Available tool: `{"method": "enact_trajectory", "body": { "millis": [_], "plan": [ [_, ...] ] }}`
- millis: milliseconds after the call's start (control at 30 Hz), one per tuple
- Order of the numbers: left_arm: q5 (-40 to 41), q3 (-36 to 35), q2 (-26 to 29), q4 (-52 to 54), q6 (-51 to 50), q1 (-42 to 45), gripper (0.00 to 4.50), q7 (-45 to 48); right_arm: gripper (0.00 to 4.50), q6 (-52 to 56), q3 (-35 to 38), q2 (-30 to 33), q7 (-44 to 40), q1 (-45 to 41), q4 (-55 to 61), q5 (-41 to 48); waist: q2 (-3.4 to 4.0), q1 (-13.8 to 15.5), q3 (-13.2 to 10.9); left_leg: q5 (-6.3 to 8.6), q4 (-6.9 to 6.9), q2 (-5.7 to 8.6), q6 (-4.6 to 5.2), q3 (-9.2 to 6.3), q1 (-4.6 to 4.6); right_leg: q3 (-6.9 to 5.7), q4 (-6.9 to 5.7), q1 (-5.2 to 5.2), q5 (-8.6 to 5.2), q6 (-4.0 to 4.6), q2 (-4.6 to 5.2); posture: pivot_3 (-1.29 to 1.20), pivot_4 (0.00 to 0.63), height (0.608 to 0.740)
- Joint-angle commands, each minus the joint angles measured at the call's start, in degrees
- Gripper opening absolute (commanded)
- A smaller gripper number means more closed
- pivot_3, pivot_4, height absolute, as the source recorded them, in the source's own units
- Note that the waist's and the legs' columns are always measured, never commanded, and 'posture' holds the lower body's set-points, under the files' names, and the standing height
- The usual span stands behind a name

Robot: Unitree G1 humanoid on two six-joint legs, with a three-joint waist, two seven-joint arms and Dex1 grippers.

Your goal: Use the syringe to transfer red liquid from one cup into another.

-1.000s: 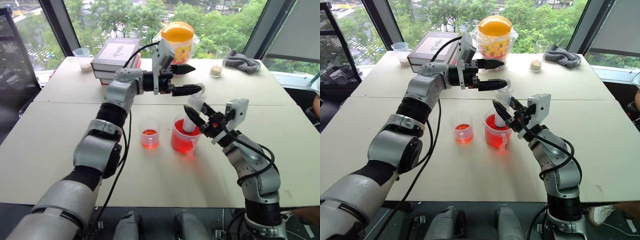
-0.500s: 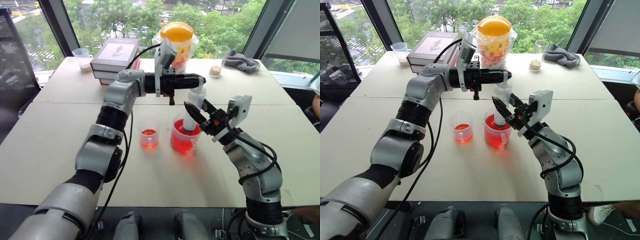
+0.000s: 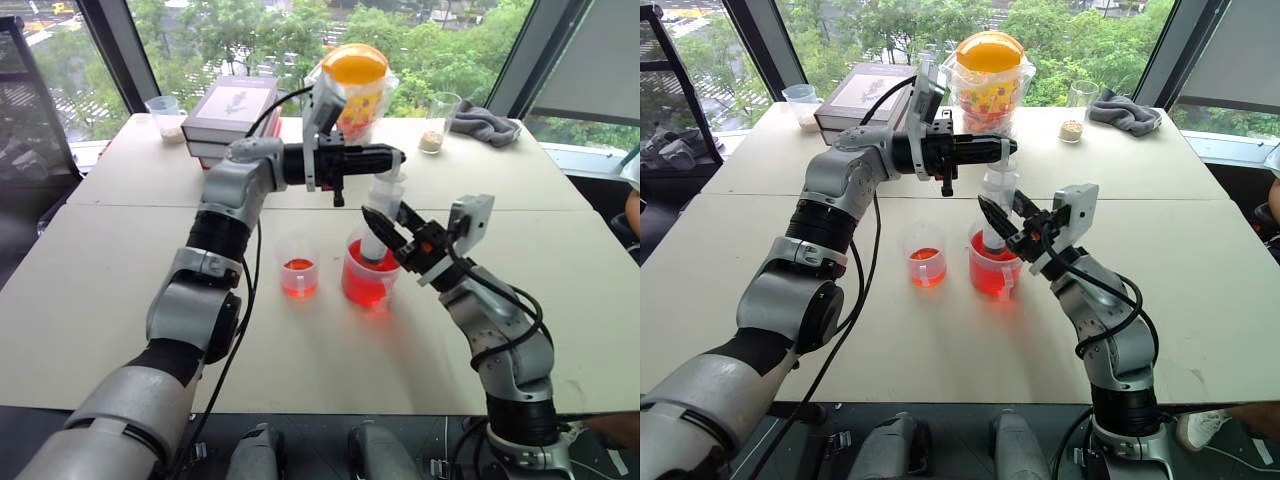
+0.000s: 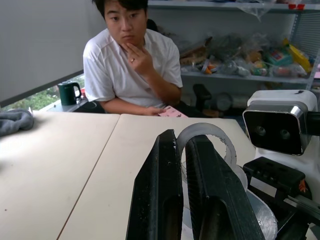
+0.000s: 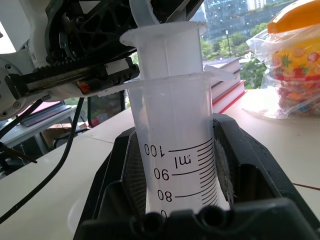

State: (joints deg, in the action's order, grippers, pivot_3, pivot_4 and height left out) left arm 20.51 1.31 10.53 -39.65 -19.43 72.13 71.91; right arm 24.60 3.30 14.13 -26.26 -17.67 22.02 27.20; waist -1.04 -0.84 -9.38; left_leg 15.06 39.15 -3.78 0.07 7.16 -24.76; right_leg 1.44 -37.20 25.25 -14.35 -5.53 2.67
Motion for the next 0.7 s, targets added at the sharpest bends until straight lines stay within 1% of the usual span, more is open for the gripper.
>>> {"method": "enact_trajectory", "body": {
  "millis": [33, 300, 500, 600, 667, 700],
  "plan": [
    [2.5, -3.9, 0.1, 2.3, 3.0, 4.7, 0.05, -2.0, 1.55, 0.9, -3.0, -0.2, -1.5, 1.8, -1.6, 0.1, 0.0, 0.0, 0.0, 0.0, 0.0, 0.0, 0.0, 0.0, 0.0, 0.0, 0.0, 0.0, 0.0, 0.0, 0.0, 0.0, 0.15, 0.74],
    [2.5, -3.7, 0.0, 1.6, 3.7, 4.9, 0.05, -1.9, 1.55, 0.6, -2.8, 0.4, -1.2, 1.7, -1.1, 0.0, 0.0, 0.0, 0.0, 0.0, 0.0, 0.0, 0.0, 0.0, 0.0, 0.0, 0.0, 0.0, 0.0, 0.0, 0.0, 0.0, 0.15, 0.74],
    [2.4, -2.4, 0.4, 3.0, 2.6, 3.3, 0.05, 0.2, 1.55, 2.0, -1.3, 1.8, 0.0, -0.1, 2.4, 0.7, 0.0, 0.0, 0.0, 0.0, 0.0, 0.0, 0.0, 0.0, 0.0, 0.0, 0.0, 0.0, 0.0, 0.0, 0.0, 0.0, 0.15, 0.74],
    [2.0, -1.5, 1.0, 3.7, 1.6, 2.1, 1.02, 1.3, 1.55, 3.5, 0.3, 2.9, 1.1, -2.4, 4.5, 1.7, 0.0, 0.0, 0.0, 0.0, 0.0, 0.0, 0.0, 0.01, 0.0, 0.0, 0.0, 0.01, 0.0, 0.0, 0.0, 0.0, 0.15, 0.74],
    [1.3, -0.6, 1.5, 4.4, 1.4, 1.0, 1.92, 1.9, 1.55, 4.3, 1.3, 3.6, 1.7, -3.9, 5.5, 2.4, 0.0, 0.0, 0.0, 0.0, 0.0, 0.0, 0.0, 0.0, 0.0, 0.0, -0.01, 0.0, 0.0, 0.0, 0.0, 0.0, 0.15, 0.74],
    [1.0, -0.1, 2.0, 4.9, 1.5, 0.2, 2.47, 2.5, 1.55, 4.8, 1.7, 3.9, 2.0, -4.6, 5.8, 2.7, 0.0, 0.0, 0.0, 0.0, 0.0, -0.01, 0.0, 0.0, 0.0, 0.0, -0.01, 0.01, 0.0, 0.0, 0.0, 0.0, 0.15, 0.74]
  ]
}}
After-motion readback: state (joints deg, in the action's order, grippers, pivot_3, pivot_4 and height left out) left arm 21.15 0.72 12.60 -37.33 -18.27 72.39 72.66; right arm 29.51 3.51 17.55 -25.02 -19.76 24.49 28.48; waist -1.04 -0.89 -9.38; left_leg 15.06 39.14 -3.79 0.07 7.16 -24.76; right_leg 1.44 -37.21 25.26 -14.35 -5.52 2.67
